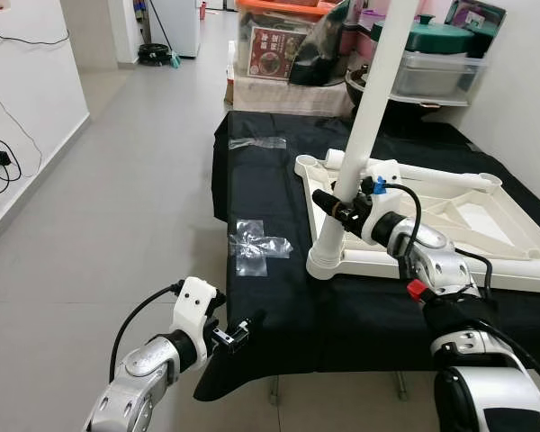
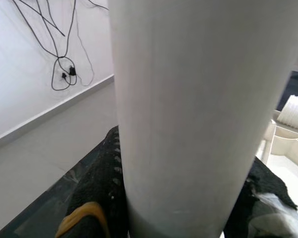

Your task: Building children table

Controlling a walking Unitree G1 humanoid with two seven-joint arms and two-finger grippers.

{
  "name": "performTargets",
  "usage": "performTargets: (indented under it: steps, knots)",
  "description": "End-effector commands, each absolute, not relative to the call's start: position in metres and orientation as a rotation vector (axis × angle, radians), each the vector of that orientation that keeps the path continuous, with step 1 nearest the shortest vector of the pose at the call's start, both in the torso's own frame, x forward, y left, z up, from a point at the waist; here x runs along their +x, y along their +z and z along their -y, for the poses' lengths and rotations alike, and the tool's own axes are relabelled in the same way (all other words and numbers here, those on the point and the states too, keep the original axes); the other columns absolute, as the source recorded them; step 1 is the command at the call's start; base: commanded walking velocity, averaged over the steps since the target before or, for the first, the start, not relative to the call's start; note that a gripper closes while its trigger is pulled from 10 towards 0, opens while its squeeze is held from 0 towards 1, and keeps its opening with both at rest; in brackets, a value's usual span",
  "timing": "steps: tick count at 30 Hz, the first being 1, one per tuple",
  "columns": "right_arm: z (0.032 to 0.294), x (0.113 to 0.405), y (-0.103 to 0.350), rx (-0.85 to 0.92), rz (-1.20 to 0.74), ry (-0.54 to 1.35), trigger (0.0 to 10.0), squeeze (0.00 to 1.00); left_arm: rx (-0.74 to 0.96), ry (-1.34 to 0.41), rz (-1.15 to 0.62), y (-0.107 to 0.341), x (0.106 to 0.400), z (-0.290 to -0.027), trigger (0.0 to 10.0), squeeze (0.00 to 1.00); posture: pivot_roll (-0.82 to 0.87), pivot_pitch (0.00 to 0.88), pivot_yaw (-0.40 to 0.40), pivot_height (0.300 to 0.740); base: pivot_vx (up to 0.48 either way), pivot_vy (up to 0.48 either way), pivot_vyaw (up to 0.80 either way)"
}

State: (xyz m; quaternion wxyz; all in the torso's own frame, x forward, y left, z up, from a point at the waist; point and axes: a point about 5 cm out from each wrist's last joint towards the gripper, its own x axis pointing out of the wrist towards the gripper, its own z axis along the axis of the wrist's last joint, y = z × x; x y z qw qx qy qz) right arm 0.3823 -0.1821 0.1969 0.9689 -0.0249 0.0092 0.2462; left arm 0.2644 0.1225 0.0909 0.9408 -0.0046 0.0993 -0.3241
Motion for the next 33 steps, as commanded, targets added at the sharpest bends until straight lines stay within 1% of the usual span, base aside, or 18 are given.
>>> performTargets:
  steps: [1, 2, 3, 4, 5, 6, 7, 8, 12, 19, 20, 21, 25, 26, 27, 31, 32, 33]
  knots:
    - [0.180, 0.383, 0.196, -0.056, -0.014, 0.490, 0.0, 0.00, 0.005, -0.663, -0.213, 0.088, 0.262, -0.124, 10.0, 0.00, 0.02, 0.000, -0.135, 0.740, 0.000, 0.000, 0.00]
    - [0.190, 0.386, 0.196, -0.030, -0.005, 0.331, 0.0, 0.00, 0.006, -0.664, -0.214, 0.088, 0.262, -0.124, 10.0, 0.00, 0.01, 0.000, -0.136, 0.740, 0.000, 0.000, 0.00]
    - [0.190, 0.386, 0.196, -0.030, -0.005, 0.331, 0.0, 0.00, 0.006, -0.664, -0.214, 0.088, 0.262, -0.124, 10.0, 0.00, 0.01, 0.000, -0.136, 0.740, 0.000, 0.000, 0.00]
    - [0.201, 0.385, 0.188, -0.003, -0.007, 0.136, 0.0, 0.00, 0.007, -0.665, -0.216, 0.087, 0.262, -0.122, 10.0, 0.00, 0.01, 0.000, -0.132, 0.740, 0.000, 0.000, 0.00]
    - [0.201, 0.385, 0.188, -0.003, -0.007, 0.136, 0.0, 0.00, 0.007, -0.665, -0.216, 0.087, 0.262, -0.122, 10.0, 0.00, 0.01, 0.000, -0.132, 0.740, 0.000, 0.000, 0.00]
    - [0.209, 0.379, 0.175, 0.022, -0.020, -0.056, 0.0, 0.00, 0.007, -0.668, -0.216, 0.087, 0.262, -0.120, 10.0, 0.00, 0.01, 0.000, -0.130, 0.740, 0.000, 0.000, 0.00]
    - [0.209, 0.379, 0.175, 0.022, -0.020, -0.056, 0.0, 0.00, 0.007, -0.668, -0.216, 0.087, 0.262, -0.120, 10.0, 0.00, 0.01, 0.000, -0.130, 0.740, 0.000, 0.000, 0.00]
    - [0.214, 0.359, 0.148, 0.059, -0.066, -0.320, 0.0, 0.00, 0.008, -0.674, -0.218, 0.087, 0.261, -0.119, 10.0, 0.00, 0.02, 0.000, -0.127, 0.740, 0.000, 0.000, 0.00]
    - [0.214, 0.354, 0.141, 0.068, -0.081, -0.379, 0.0, 0.00, 0.009, -0.675, -0.219, 0.087, 0.260, -0.119, 10.0, 0.00, 0.02, 0.000, -0.127, 0.740, 0.000, 0.000, 0.00]
    - [0.181, 0.347, 0.151, 0.047, -0.047, -0.385, 0.0, 0.00, 0.017, -0.666, -0.223, 0.087, 0.262, -0.122, 10.0, 0.00, 0.01, 0.000, -0.126, 0.740, 0.000, 0.000, 0.00]
    - [0.167, 0.355, 0.153, 0.057, -0.069, -0.291, 4.6, 0.00, 0.012, -0.670, -0.222, 0.087, 0.262, -0.120, 10.0, 0.00, 0.01, 0.000, -0.126, 0.740, 0.000, 0.000, 0.00]
    - [0.160, 0.358, 0.152, 0.060, -0.088, -0.226, 10.0, 0.00, 0.010, -0.671, -0.222, 0.087, 0.262, -0.119, 10.0, 0.00, 0.01, 0.000, -0.126, 0.740, 0.000, 0.000, 0.00]
    - [0.156, 0.359, 0.154, 0.063, -0.088, -0.186, 10.0, 0.00, 0.011, -0.672, -0.223, 0.087, 0.262, -0.119, 10.0, 0.00, 0.01, 0.000, -0.124, 0.740, 0.000, 0.000, 0.00]
    - [0.157, 0.359, 0.158, 0.072, -0.053, -0.179, 10.0, 0.70, 0.012, -0.671, -0.224, 0.087, 0.262, -0.120, 10.0, 0.00, 0.01, 0.000, -0.124, 0.740, 0.000, 0.000, 0.00]
    - [0.161, 0.358, 0.163, 0.083, -0.019, -0.177, 10.0, 1.00, 0.013, -0.668, -0.224, 0.087, 0.262, -0.121, 10.0, 0.00, 0.01, 0.000, -0.126, 0.740, 0.000, 0.000, 0.00]
    - [0.164, 0.358, 0.170, 0.103, 0.017, -0.141, 10.0, 1.00, 0.015, -0.665, -0.224, 0.087, 0.262, -0.123, 10.0, 0.00, 0.01, 0.000, -0.126, 0.740, 0.000, 0.000, 0.00]
    - [0.160, 0.361, 0.174, 0.123, 0.023, -0.021, 10.0, 0.00, 0.014, -0.666, -0.224, 0.087, 0.262, -0.122, 10.0, 0.00, 0.01, 0.000, -0.123, 0.740, 0.000, 0.000, 0.00]
    - [0.155, 0.362, 0.178, 0.133, 0.031, 0.097, 10.0, 0.00, 0.013, -0.668, -0.224, 0.087, 0.262, -0.121, 10.0, 0.00, 0.00, 0.000, -0.121, 0.740, 0.000, 0.000, 0.00]
